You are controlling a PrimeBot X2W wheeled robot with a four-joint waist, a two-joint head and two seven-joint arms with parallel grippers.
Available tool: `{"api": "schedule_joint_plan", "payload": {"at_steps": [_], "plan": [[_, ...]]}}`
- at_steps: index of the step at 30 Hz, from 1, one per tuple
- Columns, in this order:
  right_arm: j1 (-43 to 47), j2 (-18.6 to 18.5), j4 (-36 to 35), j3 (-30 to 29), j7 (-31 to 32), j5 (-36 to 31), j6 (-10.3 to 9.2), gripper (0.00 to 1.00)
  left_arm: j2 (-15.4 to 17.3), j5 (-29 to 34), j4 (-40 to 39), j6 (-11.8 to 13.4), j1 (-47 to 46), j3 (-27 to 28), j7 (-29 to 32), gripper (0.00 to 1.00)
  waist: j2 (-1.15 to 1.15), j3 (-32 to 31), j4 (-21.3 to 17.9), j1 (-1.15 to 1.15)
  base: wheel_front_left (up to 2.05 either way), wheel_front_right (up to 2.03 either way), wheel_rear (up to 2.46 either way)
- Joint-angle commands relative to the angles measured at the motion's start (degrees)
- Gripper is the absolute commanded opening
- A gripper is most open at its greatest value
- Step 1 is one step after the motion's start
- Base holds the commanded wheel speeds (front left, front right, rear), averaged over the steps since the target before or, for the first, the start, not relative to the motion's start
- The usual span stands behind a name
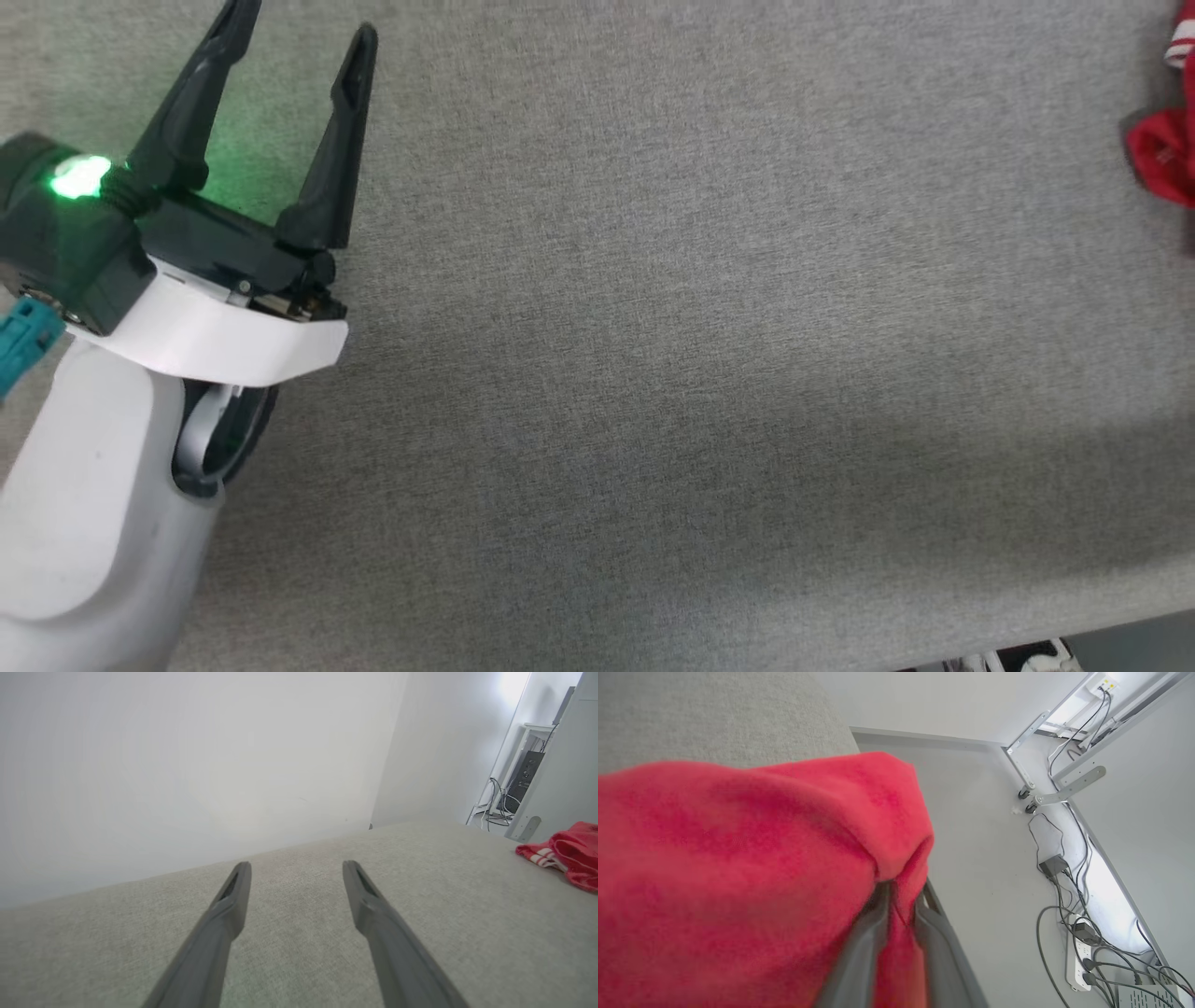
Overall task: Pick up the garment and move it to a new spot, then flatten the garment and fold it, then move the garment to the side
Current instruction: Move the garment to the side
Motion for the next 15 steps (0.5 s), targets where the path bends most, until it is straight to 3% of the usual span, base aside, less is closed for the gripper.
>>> {"api": "schedule_joint_plan", "payload": {"at_steps": [1,9,15], "plan": [[-0.78,0.09,0.83,0.31,-1.60,-0.48,-0.15,1.00,-0.41,0.25,0.53,0.14,1.40,0.40,-0.31,1.00,0.00,-1.55,0.22,0.00,0.00,0.00,0.00],[3.79,1.30,1.51,8.30,-7.93,0.08,-0.15,1.00,-3.72,-0.74,4.62,0.14,9.36,2.26,-0.31,1.00,0.00,-10.45,2.12,0.00,0.00,0.00,0.00],[9.10,5.47,-1.19,16.36,-12.20,3.53,-0.15,1.00,-7.13,-0.44,7.99,0.14,17.03,5.01,-0.31,1.00,0.00,-18.26,4.69,0.00,0.00,0.00,0.00]]}}
